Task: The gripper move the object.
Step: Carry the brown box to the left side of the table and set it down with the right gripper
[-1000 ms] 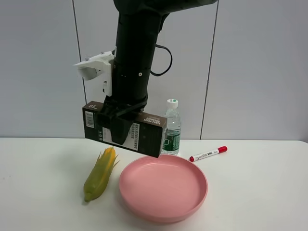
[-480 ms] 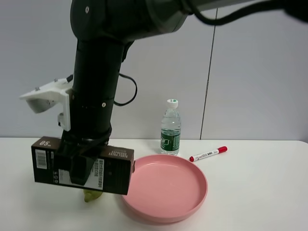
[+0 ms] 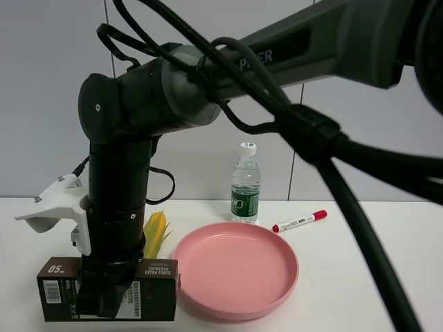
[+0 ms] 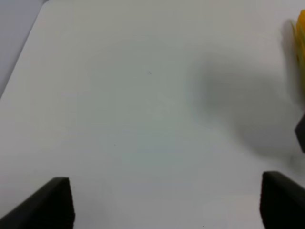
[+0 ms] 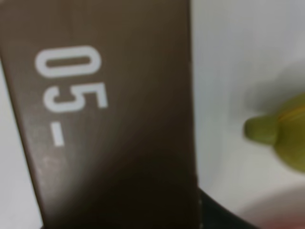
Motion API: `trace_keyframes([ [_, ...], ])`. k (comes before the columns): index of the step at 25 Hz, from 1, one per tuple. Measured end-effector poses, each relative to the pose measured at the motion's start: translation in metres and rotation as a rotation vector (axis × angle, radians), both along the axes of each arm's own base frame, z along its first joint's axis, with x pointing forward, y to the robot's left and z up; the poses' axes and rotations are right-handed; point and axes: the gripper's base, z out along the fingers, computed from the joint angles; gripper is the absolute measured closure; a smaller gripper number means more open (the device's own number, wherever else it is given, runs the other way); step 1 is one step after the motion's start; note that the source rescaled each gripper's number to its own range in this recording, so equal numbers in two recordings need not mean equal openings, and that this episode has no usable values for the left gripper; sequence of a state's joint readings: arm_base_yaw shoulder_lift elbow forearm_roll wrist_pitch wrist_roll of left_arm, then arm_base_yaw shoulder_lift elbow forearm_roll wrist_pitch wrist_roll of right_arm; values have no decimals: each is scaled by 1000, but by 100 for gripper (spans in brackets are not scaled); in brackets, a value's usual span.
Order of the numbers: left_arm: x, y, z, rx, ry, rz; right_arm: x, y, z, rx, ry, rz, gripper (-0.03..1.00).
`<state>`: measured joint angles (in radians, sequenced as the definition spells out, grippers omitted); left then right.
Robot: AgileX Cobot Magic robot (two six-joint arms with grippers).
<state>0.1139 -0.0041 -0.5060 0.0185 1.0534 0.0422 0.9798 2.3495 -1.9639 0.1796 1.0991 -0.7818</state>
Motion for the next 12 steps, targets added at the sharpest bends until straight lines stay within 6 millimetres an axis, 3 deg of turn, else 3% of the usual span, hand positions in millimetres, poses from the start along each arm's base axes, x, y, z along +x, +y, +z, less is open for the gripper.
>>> trace_keyframes([
  [4, 0, 0, 0, 0, 0, 0, 5, 5, -4, 49, -38, -34, 96],
  [12, 0, 0, 0, 0, 0, 0, 9, 3, -28, -27, -45, -76, 96],
])
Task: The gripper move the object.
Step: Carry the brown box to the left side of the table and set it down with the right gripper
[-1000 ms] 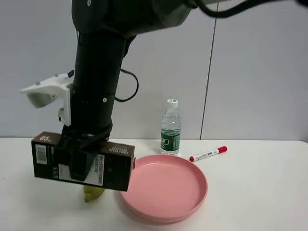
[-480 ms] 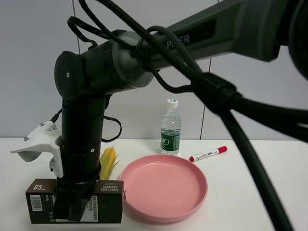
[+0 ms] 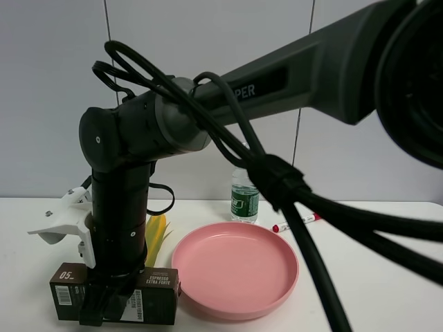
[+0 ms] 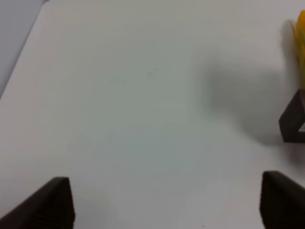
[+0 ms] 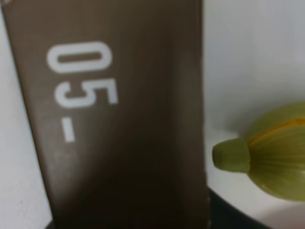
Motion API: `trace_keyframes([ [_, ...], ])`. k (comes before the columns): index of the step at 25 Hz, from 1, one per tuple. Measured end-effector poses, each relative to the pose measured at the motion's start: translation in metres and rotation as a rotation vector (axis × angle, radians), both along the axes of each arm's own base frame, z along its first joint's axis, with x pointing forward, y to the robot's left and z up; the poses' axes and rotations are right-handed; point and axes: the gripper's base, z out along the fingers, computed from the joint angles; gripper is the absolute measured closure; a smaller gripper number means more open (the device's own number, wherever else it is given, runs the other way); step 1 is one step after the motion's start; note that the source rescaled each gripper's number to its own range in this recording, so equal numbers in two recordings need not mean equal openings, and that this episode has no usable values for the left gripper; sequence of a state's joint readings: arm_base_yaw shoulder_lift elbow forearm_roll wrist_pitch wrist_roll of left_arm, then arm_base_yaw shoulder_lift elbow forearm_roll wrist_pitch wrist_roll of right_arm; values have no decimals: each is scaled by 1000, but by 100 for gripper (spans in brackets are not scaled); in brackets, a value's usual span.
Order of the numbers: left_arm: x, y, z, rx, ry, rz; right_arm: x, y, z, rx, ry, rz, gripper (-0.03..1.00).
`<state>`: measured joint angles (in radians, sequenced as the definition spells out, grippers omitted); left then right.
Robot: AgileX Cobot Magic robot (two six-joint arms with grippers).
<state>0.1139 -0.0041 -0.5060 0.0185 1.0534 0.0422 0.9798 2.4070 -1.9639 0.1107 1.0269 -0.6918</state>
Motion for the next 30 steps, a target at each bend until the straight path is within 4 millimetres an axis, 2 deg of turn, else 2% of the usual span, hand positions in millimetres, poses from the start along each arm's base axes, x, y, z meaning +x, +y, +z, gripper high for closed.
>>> trace_keyframes([
  [12, 0, 0, 0, 0, 0, 0, 4, 1, -2, 13, -23, -63, 94],
  [13, 0, 0, 0, 0, 0, 0, 4, 1, -2, 12, -24, -69, 91],
  [23, 0, 0, 0, 0, 0, 0, 4, 0, -2, -3, -17, -105, 30],
  [25, 0, 0, 0, 0, 0, 0, 3, -1, 0, -9, -11, -122, 23],
  [28, 0, 0, 0, 0, 0, 0, 3, -2, 25, 33, -30, -147, 19],
  [30, 0, 0, 0, 0, 0, 0, 1, -5, 61, 103, -67, -160, 19],
])
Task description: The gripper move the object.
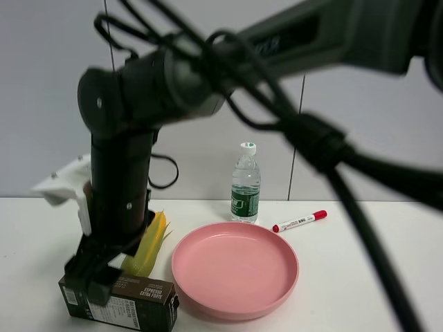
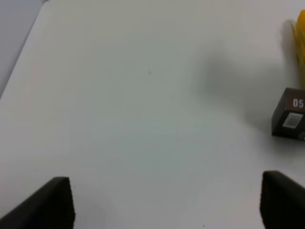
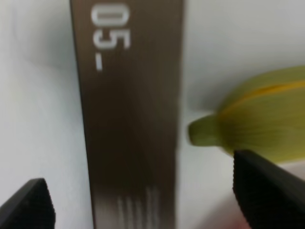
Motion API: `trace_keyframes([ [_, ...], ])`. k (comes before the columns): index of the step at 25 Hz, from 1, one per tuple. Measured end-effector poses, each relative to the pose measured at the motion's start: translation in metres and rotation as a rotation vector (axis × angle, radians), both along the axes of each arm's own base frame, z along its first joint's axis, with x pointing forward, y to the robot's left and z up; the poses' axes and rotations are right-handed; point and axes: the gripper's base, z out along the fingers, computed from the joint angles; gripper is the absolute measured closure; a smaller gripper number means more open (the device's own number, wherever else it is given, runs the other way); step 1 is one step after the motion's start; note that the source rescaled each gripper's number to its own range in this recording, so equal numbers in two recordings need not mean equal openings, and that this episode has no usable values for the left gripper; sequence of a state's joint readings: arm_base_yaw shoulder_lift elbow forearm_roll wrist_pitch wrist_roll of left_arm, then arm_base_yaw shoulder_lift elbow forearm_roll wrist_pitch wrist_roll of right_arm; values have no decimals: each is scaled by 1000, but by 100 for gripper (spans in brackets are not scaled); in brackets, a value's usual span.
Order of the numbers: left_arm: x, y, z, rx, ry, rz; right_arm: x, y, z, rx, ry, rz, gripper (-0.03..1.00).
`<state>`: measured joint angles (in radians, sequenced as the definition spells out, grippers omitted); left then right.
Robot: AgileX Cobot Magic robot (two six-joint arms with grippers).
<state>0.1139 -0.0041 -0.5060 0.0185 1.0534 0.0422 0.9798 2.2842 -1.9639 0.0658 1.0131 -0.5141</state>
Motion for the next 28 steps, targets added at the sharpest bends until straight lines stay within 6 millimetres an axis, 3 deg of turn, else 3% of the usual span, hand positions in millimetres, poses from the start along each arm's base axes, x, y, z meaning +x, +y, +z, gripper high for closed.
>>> trace_keyframes([
  [4, 0, 0, 0, 0, 0, 0, -8, -15, 86, 164, -108, -49, 19],
  [6, 0, 0, 0, 0, 0, 0, -11, -28, 120, 228, -141, -103, 19],
  [8, 0, 0, 0, 0, 0, 0, -8, -45, 147, 262, -177, -176, 19],
  [10, 0, 0, 0, 0, 0, 0, 1, -65, 161, 248, -220, -267, 19],
  [16, 0, 0, 0, 0, 0, 0, 31, -114, 162, 76, -234, -521, 19],
  [21, 0, 0, 0, 0, 0, 0, 44, -142, 172, 101, -218, -652, 19],
  [24, 0, 0, 0, 0, 0, 0, 45, -171, 169, 79, -180, -721, 19],
  [27, 0, 0, 0, 0, 0, 0, 37, -213, 159, 66, -142, -793, 19],
  [28, 0, 0, 0, 0, 0, 0, 37, -213, 159, 66, -142, -793, 19],
])
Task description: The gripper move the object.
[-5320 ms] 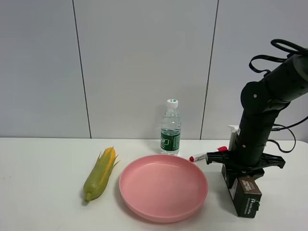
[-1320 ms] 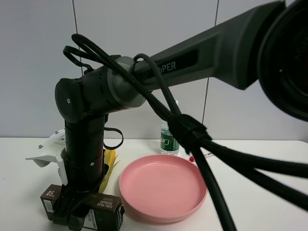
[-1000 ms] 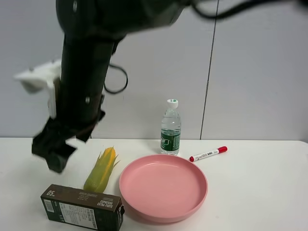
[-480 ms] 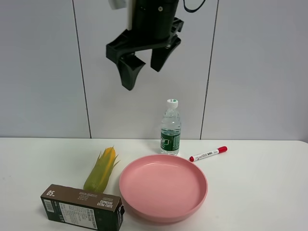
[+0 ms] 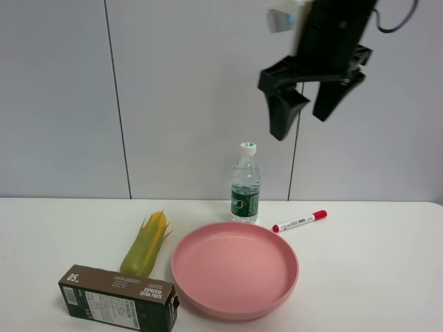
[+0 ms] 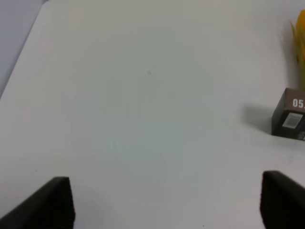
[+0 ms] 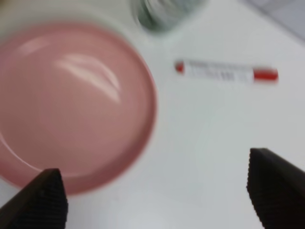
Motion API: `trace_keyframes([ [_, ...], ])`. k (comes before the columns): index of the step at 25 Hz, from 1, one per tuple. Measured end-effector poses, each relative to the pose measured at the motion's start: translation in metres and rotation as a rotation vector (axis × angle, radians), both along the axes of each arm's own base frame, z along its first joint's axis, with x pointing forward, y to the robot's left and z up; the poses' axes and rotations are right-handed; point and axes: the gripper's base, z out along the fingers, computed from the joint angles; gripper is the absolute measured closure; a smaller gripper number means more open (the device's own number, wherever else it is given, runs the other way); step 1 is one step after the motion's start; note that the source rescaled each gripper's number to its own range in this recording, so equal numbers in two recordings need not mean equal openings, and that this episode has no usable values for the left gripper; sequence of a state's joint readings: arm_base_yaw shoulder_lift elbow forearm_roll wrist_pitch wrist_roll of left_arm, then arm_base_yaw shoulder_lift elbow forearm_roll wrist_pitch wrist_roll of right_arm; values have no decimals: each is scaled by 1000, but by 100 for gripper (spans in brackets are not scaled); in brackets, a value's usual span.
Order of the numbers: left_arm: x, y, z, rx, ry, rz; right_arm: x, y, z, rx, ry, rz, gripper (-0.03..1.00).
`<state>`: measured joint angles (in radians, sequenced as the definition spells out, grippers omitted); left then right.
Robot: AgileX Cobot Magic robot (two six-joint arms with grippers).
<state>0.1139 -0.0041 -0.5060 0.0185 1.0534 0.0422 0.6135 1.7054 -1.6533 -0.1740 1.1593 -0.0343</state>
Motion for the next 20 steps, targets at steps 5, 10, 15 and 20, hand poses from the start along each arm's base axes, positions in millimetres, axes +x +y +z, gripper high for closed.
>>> trace_keyframes([
  [5, 0, 0, 0, 0, 0, 0, -45, -81, -8, 120, -67, -140, 19],
  [10, 0, 0, 0, 0, 0, 0, -132, -160, -19, 230, -120, -379, 19],
  [15, 0, 0, 0, 0, 0, 0, -208, -196, -13, 300, -275, -574, 19],
  [20, 0, 0, 0, 1, 0, 0, -272, -202, -19, 303, -366, -676, 5],
])
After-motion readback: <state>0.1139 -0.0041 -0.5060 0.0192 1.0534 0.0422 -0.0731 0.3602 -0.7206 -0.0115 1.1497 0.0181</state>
